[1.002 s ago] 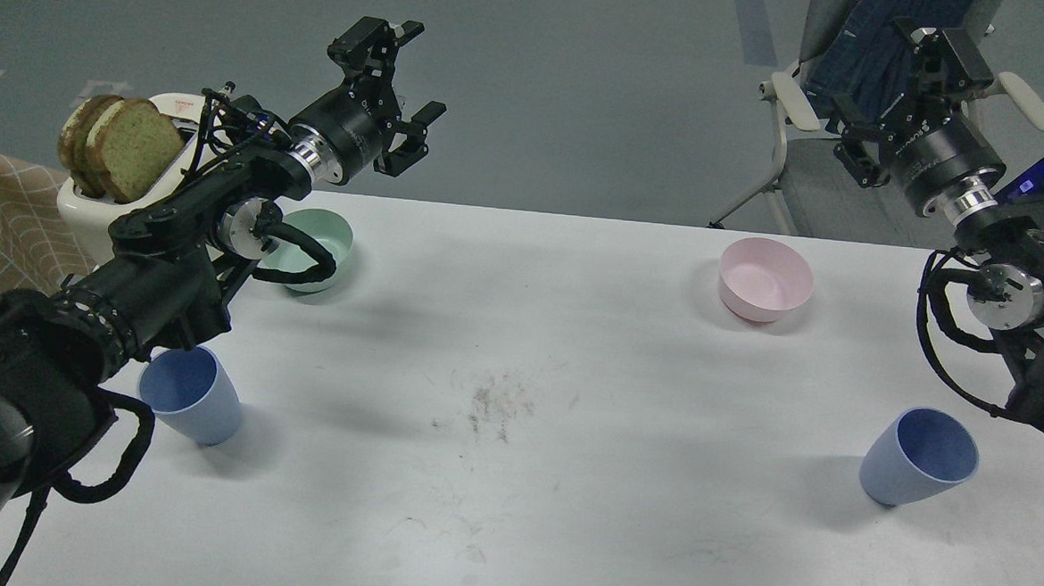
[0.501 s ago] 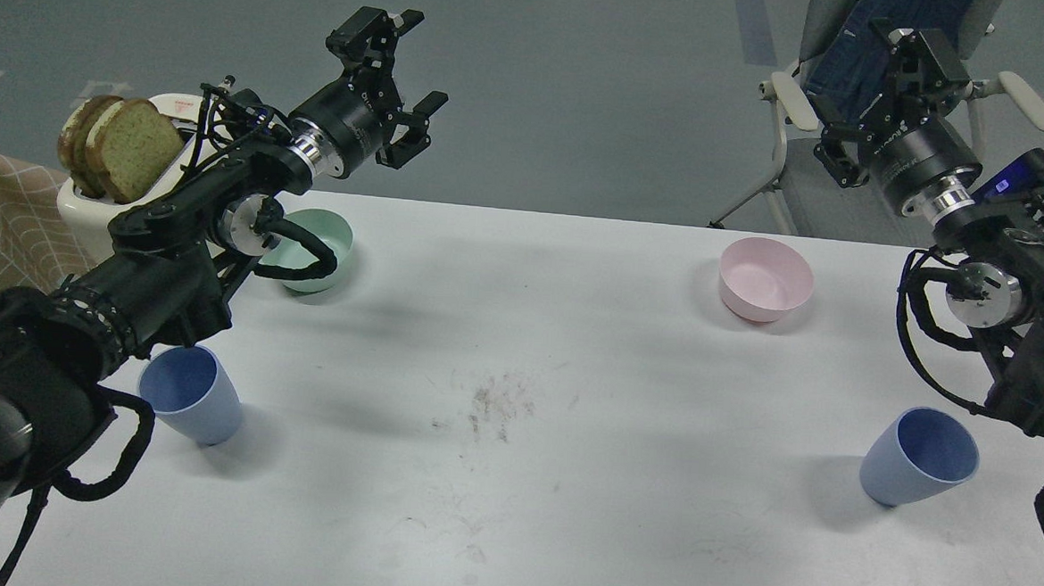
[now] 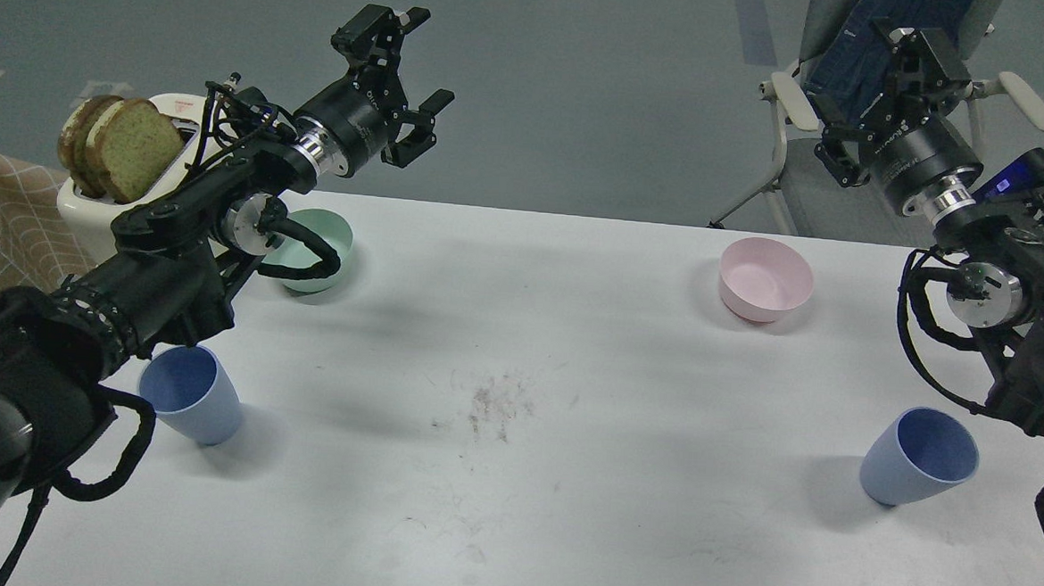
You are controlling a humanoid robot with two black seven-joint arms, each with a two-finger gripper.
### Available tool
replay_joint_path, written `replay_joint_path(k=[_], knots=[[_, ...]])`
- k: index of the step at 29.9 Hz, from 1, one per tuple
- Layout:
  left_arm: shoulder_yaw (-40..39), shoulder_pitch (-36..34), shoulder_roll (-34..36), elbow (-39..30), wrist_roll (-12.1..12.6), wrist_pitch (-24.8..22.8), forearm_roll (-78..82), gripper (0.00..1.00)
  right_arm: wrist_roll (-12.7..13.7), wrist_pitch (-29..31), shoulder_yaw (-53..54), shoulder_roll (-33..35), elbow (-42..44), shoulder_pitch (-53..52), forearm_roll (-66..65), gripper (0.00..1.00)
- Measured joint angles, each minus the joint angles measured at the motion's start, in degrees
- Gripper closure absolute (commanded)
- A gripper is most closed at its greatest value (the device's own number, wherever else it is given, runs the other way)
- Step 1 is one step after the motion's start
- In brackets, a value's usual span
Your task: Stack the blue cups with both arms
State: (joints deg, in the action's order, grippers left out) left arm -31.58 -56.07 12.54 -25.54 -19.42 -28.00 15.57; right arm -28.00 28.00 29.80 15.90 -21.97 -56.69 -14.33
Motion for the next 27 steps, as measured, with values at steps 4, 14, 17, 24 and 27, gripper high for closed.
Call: replay_joint_path(k=[4,14,17,24,27], knots=[[0.03,0.0,0.17,-0.48,0.0,0.0,0.06,0.02,0.0,0.0,0.0,-0.04,0.01,-0.09,0.0,0.0],[0.14,-0.28,0.46,-1.38,-0.01,0.0,0.42,0.02,0.0,0.0,0.0,-0.08,0.21,-0.1,0.02,0.0],[0.53,-0.8,1.57,-3.77,0.01,0.0,0.96,0.03,0.0,0.0,0.0,0.26,0.33,-0.1,0.02,0.0],[0.82,-1.78,10.54,-16.34,0.17,-0.02,12.66,0.03,0.0,0.0,0.0,0.6,0.36,0.03,0.05,0.0],[0.8,-2.02,17.2,-24.57,0.2,0.01,19.68,0.03,0.0,0.0,0.0,0.74,0.36,0.2,0.05,0.0]])
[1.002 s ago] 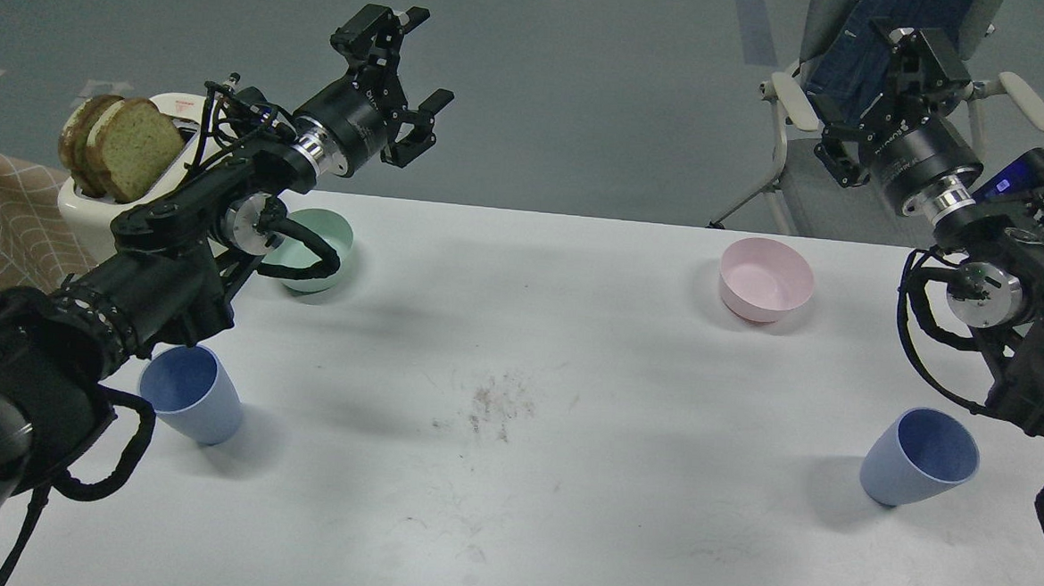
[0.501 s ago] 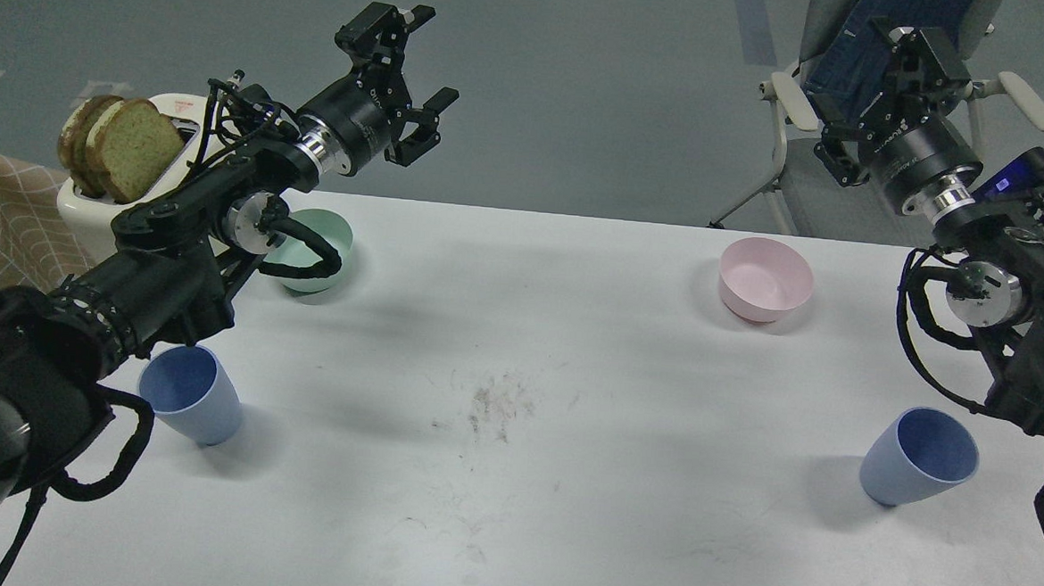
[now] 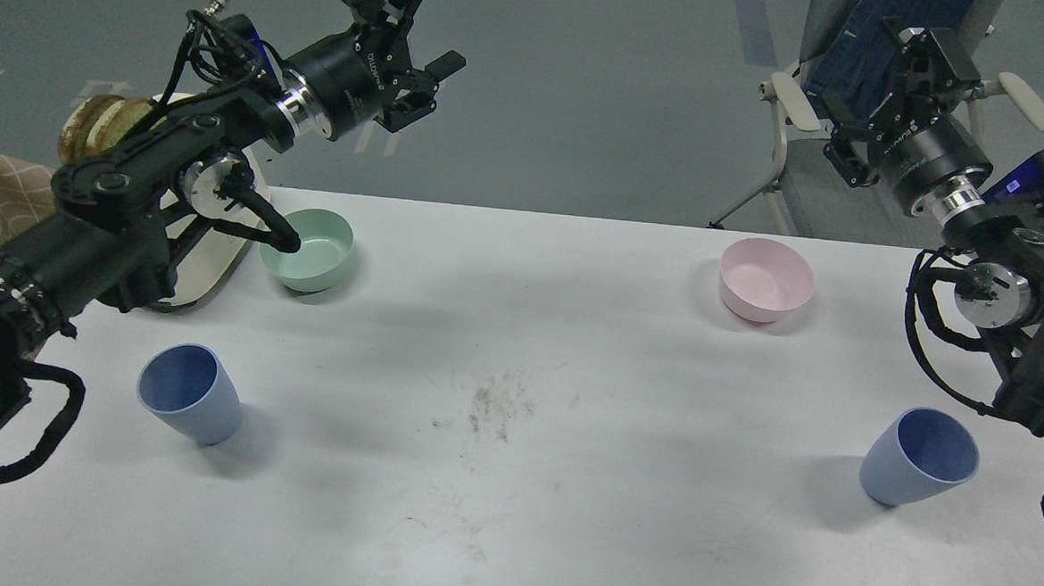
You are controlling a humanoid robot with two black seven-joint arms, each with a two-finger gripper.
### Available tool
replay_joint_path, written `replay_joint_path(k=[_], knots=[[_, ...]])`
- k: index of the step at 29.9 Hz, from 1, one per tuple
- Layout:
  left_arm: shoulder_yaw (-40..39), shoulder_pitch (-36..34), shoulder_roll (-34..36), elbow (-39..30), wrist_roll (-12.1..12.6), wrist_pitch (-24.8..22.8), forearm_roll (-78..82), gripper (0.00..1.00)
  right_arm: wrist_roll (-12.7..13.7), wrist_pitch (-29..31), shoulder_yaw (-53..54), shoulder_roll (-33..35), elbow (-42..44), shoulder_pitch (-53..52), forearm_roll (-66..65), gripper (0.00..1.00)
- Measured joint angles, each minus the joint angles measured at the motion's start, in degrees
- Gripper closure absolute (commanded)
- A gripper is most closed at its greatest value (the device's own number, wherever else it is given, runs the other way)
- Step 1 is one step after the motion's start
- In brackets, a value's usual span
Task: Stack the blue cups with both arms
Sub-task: 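Swing the left gripper outward and down beside the toaster, then lower the left gripper to the blue cup and grasp it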
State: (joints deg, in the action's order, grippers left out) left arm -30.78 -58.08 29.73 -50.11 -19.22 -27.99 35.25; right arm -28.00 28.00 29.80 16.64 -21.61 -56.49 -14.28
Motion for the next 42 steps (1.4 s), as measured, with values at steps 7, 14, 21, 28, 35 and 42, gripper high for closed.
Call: replay_joint_path(k=[7,14,21,28,35,42], knots=[[-0.1,0.19,18.28,-20.01,-0.18,-0.02,17.79,0.03,0.0,0.0,0.02,0.92,-0.15,0.46,0.03,0.0],[-0.02,0.8,35.77,-33.44,-4.42,-0.01,34.66,0.03,0.0,0.0,0.31,1.66,-0.21,1.51,0.05,0.0],[1.75,4.75,45.55,-37.71,-8.72,-0.01,51.48,0.03,0.0,0.0,0.36,1.9,-0.27,3.33,0.05,0.0],[3.1,12.12,47.88,-37.41,-8.79,-0.01,58.49,0.03,0.0,0.0,0.4,2.71,-0.34,4.54,0.05,0.0],[8.12,13.98,48.35,-35.48,-8.79,-0.01,60.84,0.04,0.0,0.0,0.44,2.78,-0.57,4.8,0.05,0.0],[15.08,14.05,48.12,-33.97,-8.79,0.0,60.2,0.05,0.0,0.0,0.42,2.71,-0.81,4.9,0.04,0.0]])
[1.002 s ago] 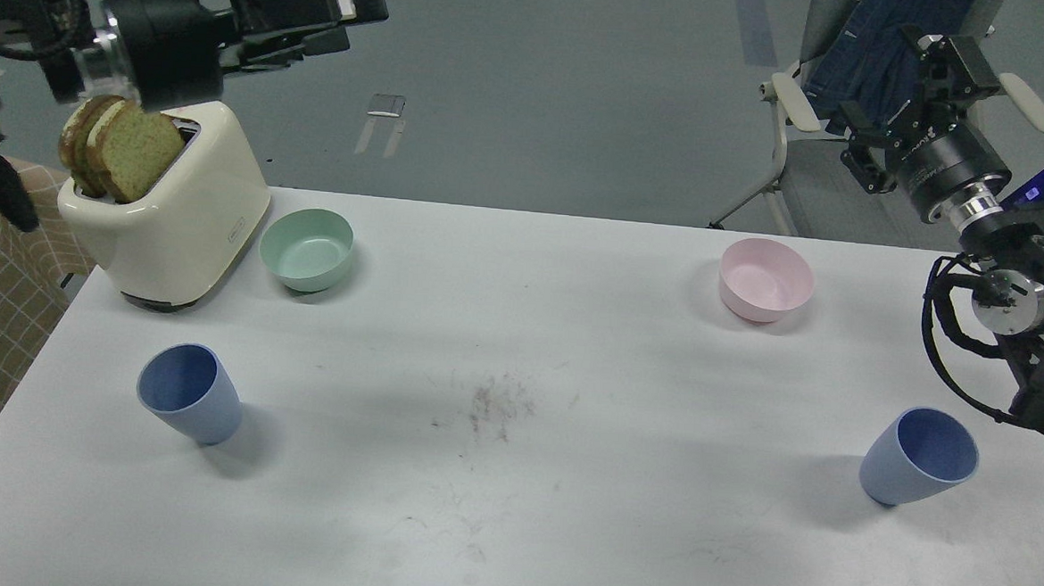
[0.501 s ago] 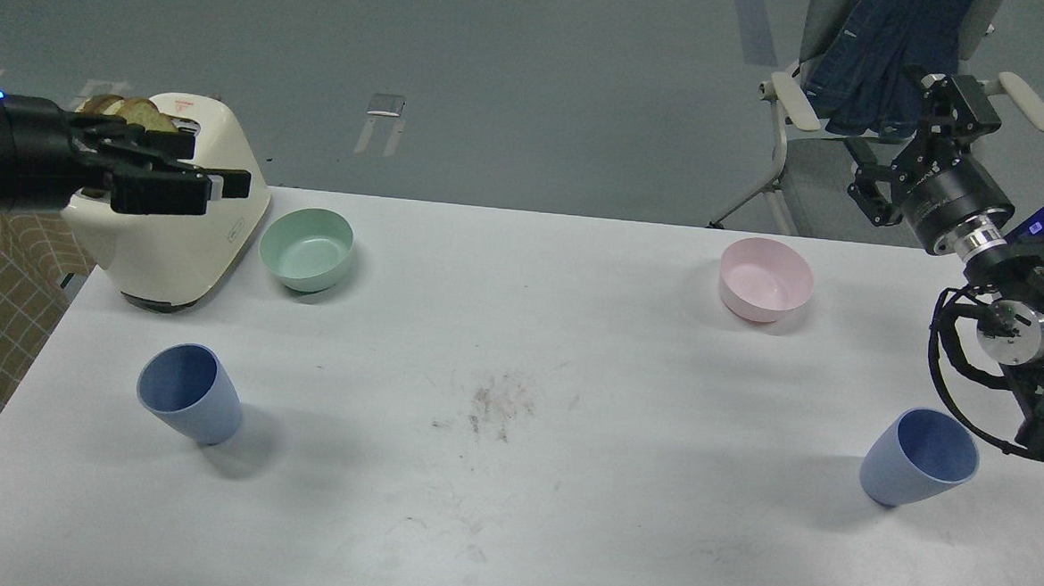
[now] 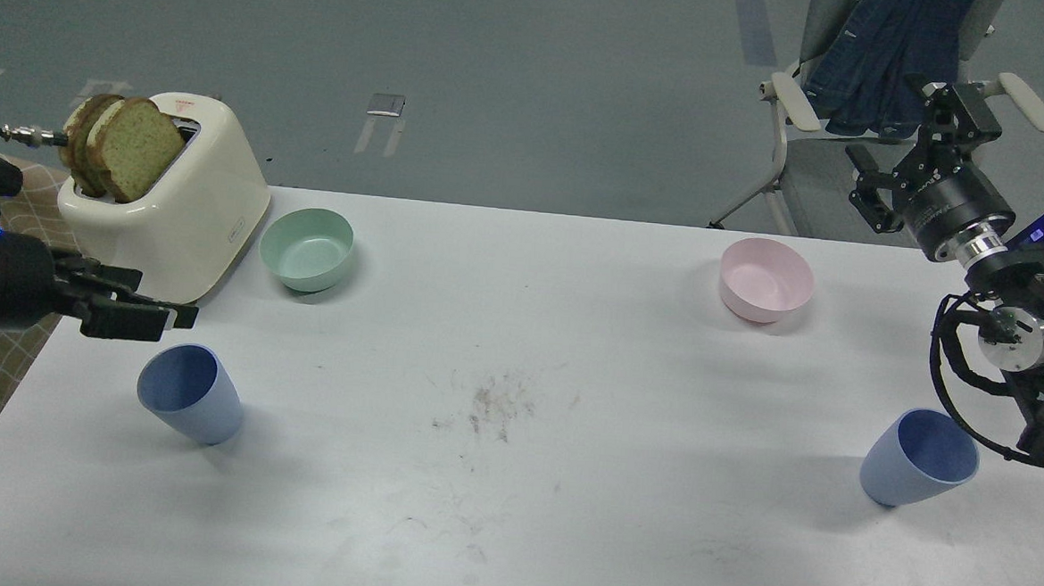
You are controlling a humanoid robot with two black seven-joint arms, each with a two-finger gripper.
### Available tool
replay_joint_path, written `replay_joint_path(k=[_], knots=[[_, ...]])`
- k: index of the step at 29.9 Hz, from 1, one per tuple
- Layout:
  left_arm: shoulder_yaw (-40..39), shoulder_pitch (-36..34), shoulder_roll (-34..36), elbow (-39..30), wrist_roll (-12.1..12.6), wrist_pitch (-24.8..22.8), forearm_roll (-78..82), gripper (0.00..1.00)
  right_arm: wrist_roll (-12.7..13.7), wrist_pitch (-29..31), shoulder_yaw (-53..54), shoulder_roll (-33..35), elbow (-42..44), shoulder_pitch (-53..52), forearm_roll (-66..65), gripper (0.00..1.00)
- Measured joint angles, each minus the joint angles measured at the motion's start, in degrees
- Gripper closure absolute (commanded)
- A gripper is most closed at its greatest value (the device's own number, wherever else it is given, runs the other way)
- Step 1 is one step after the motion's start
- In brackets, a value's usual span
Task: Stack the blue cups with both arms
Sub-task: 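Lower the left gripper to the blue cup and grasp it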
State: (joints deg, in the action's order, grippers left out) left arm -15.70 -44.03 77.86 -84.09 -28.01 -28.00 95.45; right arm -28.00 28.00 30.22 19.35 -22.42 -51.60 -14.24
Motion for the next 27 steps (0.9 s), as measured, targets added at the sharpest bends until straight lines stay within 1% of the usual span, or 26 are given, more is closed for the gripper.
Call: replay_joint_path(k=[9,12,14,15,16,18,20,22,23,27], knots=[[5.49,0.2,-1.54,2.06,0.0,0.0,-0.26,0.1,0.0,0.0,0.0,0.04,0.0,0.0,0.0,0.0],[5.73,1.01,-2.74,3.68,0.0,0.35,-0.27,0.13,0.0,0.0,0.0,0.15,0.0,-0.03,0.0,0.0],[5.81,1.25,-3.65,5.0,0.01,0.75,-0.26,0.19,0.0,0.0,0.0,0.16,0.0,-0.06,0.0,0.0],[5.81,1.43,-4.19,5.76,0.01,0.9,-0.25,0.24,0.0,0.0,0.0,0.16,0.0,-0.07,0.0,0.0],[5.81,1.67,-4.7,6.46,0.01,1.0,-0.22,0.32,0.0,0.0,0.0,0.16,0.0,-0.08,0.0,0.0],[5.81,2.17,-5.47,7.64,0.01,1.14,-0.15,0.38,0.0,0.0,0.0,0.16,0.0,-0.09,0.0,0.0],[5.81,2.46,-5.83,8.38,0.01,1.24,-0.06,0.53,0.0,0.0,0.0,0.16,0.0,-0.08,0.0,0.0],[5.8,3.01,-6.16,8.79,0.01,1.28,0.11,0.96,0.0,0.0,0.01,0.16,0.0,-0.09,0.0,0.0],[5.8,3.24,-6.31,8.95,0.01,1.31,0.16,1.0,0.0,0.0,0.01,0.16,0.0,-0.09,0.0,0.0],[5.78,3.65,-6.7,9.35,0.01,1.41,0.17,1.0,0.0,0.0,0.01,0.16,0.0,-0.08,0.0,0.0]])
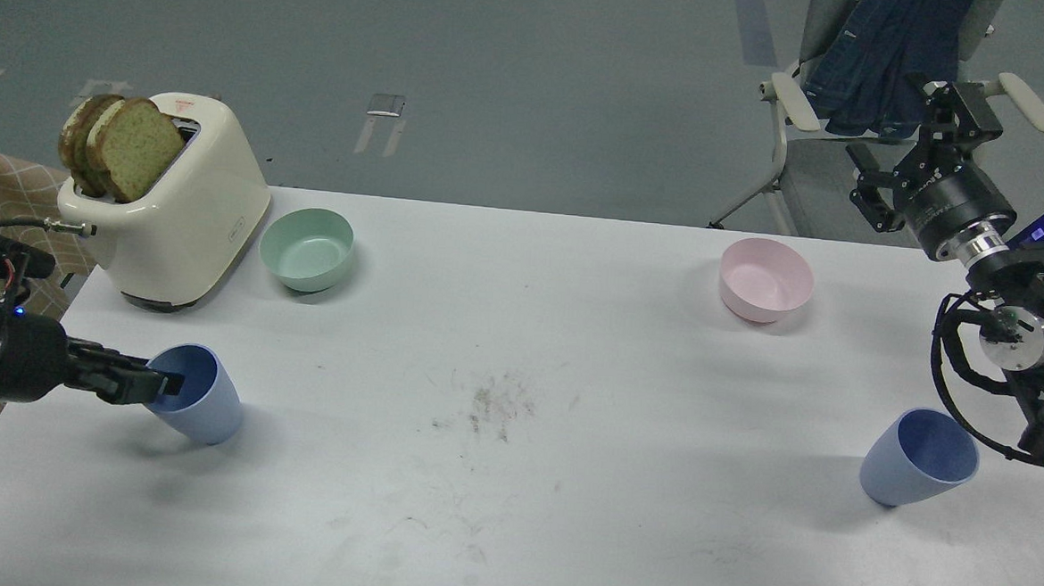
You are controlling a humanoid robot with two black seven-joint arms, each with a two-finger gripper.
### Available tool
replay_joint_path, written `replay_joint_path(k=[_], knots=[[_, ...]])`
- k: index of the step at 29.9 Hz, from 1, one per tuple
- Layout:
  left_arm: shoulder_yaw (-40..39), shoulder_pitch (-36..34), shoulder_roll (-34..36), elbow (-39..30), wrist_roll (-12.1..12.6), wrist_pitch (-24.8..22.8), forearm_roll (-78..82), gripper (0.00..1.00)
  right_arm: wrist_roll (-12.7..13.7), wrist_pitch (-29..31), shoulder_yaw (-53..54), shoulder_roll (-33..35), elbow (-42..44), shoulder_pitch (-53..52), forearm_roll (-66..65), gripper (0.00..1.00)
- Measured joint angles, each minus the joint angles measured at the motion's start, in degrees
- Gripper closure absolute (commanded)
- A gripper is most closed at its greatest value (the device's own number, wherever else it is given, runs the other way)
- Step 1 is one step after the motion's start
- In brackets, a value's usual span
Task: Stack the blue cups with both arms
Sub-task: 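Lower the left gripper to the blue cup and grasp it, then lift the blue cup and carry it toward the table center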
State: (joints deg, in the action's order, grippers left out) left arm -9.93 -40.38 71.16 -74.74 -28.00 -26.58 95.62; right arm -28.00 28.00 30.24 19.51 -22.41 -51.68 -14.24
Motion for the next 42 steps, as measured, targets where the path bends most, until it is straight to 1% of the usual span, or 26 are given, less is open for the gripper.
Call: replay_joint_path(k=[9,13,15,18,21,25,27,33,37,42], knots=[[-0.61,-0.09,0.13,-1.39,0.01,0.39,0.1,1.0,0.0,0.0,0.0,0.09,0.0,-0.05,-0.09,0.0],[-2.42,-1.33,0.75,-5.7,0.01,0.34,0.13,1.0,0.0,0.0,0.0,0.58,0.0,-0.59,-0.09,0.0],[-2.94,-3.37,0.73,-8.53,0.01,0.11,0.28,1.0,0.0,0.0,0.07,0.85,-0.03,-1.53,-0.09,0.0],[-3.13,-9.98,-0.49,-12.89,0.01,-0.85,0.45,1.0,0.0,0.0,0.14,1.35,-0.11,-4.79,-0.09,0.0],[-3.01,-16.95,-5.64,-14.86,0.02,-1.36,0.56,1.0,0.0,0.01,0.13,1.5,-0.07,-8.59,-0.13,0.0],[-2.71,-24.37,-16.44,-14.08,0.01,-1.43,1.35,1.0,0.0,0.0,-0.23,1.46,0.0,-13.99,-0.27,0.0],[-2.67,-26.45,-22.32,-12.11,0.0,-1.42,3.2,1.0,0.0,0.01,-0.33,1.21,-0.08,-16.01,-0.44,0.0],[-0.87,-29.04,-38.06,-4.24,-0.02,-1.43,12.03,1.0,0.0,0.02,-1.24,-0.41,-0.31,-19.53,-0.85,0.0],[3.12,-31.45,-45.61,1.81,0.0,-1.43,15.55,1.0,0.0,0.01,-1.45,-1.0,-0.27,-19.9,-0.89,0.0],[9.58,-35.25,-51.9,7.93,0.01,-1.43,16.41,1.0,0.0,0.0,-2.49,-1.06,-0.26,-19.45,-0.96,0.0]])
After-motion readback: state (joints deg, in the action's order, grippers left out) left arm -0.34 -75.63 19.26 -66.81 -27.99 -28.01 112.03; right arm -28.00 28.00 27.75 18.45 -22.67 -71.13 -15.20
